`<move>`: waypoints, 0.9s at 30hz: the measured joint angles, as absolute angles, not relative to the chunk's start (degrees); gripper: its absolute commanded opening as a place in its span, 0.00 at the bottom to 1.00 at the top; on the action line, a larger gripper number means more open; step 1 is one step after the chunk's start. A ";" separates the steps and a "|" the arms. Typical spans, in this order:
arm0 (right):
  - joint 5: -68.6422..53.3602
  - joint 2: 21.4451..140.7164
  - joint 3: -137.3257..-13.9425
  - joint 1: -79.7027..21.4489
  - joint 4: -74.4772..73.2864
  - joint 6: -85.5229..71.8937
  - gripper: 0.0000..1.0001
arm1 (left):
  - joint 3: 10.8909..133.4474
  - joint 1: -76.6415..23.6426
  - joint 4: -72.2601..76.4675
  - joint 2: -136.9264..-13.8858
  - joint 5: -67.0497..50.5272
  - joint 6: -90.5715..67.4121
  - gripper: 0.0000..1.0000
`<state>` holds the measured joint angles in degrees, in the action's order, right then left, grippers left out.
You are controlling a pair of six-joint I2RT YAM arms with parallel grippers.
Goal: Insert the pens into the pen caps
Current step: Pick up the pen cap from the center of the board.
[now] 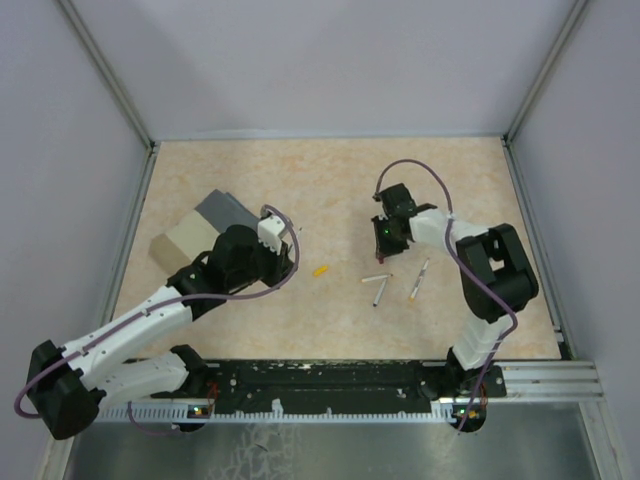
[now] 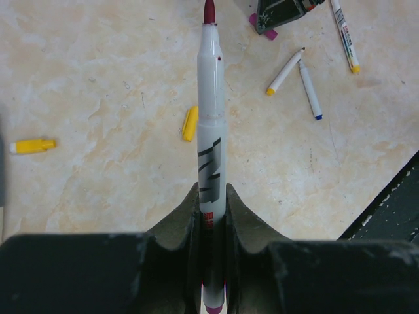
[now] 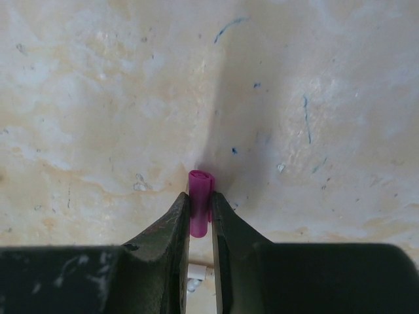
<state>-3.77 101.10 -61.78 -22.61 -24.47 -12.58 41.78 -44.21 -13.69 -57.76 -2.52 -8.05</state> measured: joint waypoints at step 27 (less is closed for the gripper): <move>-25.65 63.66 -38.63 -30.02 -4.73 -8.05 0.20 | 37.34 -43.86 2.66 -70.37 -11.29 -32.27 0.00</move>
<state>-25.65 63.66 -38.63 -30.02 -4.73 -8.05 37.34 -43.86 2.66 -70.37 -11.29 -32.27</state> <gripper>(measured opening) 0.206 0.193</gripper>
